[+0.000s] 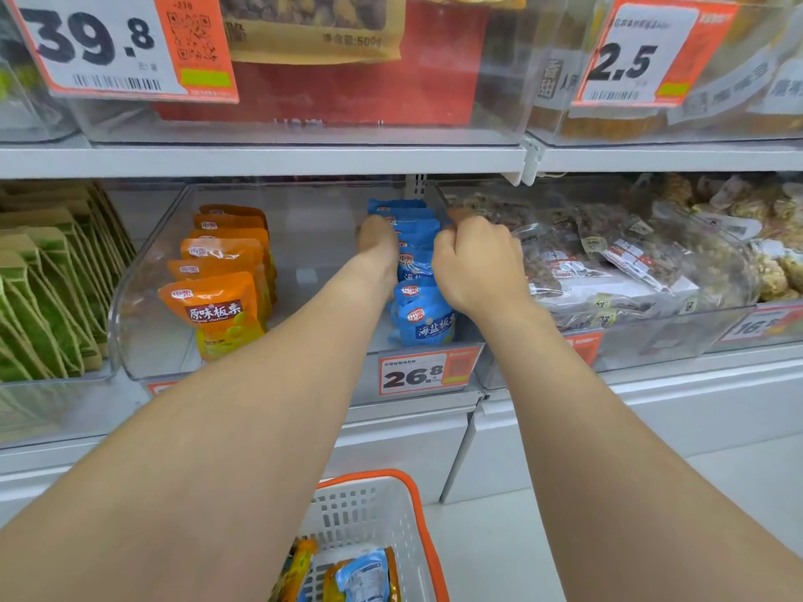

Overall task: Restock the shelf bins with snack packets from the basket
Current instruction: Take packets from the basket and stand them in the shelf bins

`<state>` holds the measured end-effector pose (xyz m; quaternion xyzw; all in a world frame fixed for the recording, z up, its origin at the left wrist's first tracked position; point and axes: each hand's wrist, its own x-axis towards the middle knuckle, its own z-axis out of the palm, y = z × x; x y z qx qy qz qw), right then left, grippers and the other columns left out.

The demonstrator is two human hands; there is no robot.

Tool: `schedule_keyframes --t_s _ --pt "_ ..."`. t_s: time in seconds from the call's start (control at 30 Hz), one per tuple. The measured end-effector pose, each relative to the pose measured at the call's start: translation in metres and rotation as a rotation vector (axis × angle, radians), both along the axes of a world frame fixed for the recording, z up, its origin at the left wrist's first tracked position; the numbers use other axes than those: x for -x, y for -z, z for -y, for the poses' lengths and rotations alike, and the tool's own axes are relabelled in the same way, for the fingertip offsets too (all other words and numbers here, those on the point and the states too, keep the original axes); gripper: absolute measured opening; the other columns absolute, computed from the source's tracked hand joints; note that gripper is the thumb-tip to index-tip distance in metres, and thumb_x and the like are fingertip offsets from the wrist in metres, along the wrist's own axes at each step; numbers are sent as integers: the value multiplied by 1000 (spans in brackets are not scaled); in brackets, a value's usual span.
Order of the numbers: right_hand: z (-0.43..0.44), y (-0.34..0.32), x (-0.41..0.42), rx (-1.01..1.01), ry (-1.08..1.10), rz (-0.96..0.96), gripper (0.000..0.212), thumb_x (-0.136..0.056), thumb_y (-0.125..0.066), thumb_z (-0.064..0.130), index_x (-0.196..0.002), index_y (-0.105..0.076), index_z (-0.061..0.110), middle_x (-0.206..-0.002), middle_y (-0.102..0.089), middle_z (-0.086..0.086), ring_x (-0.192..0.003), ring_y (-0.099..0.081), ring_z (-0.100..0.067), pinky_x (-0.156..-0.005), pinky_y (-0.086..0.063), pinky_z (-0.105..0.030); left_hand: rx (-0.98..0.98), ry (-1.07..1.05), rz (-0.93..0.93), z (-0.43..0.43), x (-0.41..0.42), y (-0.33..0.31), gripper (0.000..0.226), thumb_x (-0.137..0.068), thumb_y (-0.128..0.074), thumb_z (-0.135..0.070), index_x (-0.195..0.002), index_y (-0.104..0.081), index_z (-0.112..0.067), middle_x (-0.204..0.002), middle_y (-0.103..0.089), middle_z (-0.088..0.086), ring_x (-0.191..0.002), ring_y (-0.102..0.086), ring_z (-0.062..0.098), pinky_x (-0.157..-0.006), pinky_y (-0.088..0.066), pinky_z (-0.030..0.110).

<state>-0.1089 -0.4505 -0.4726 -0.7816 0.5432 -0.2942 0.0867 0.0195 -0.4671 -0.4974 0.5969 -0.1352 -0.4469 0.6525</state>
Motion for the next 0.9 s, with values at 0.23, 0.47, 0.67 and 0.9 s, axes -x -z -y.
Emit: schedule_keyframes --t_s 0.23,0.47,0.67,0.9 --pt "-2 1 2 6 -12 14 26 -102 -41 18 -76 -40 12 -85 -53 -14 -80 -41 -34 -86 -38 -44 -23 73 17 -3 0 -9 47 -105 -33 -44 -75 -58 -17 -56 -63 4 -42 -58 21 -49 -47 19" --pt "-8 6 6 120 -66 -76 47 -82 -41 25 -118 -70 12 -123 -65 -15 -113 -53 -38 -95 -39 -45 -140 132 98 -32 4 -24 48 -108 -27 -41 -82 -57 -15 -51 -65 4 -39 -63 17 -41 -47 17" --pt "-28 -11 23 38 -314 -166 57 -66 -56 16 -120 -61 34 -120 -42 -1 -113 -44 -27 -99 -36 -46 -215 207 155 -69 13 -27 22 -106 -36 -5 -95 -55 -3 -107 -61 15 -116 -59 40 -110 -40 68" --pt "-34 -16 26 70 -302 -523 39 -74 -88 36 -108 -70 39 -103 -61 10 -106 -41 -23 -91 -26 -44 -218 301 251 -101 22 -43 41 -113 -27 -12 -74 -39 -7 -30 -48 11 -24 -51 18 -20 -32 25"
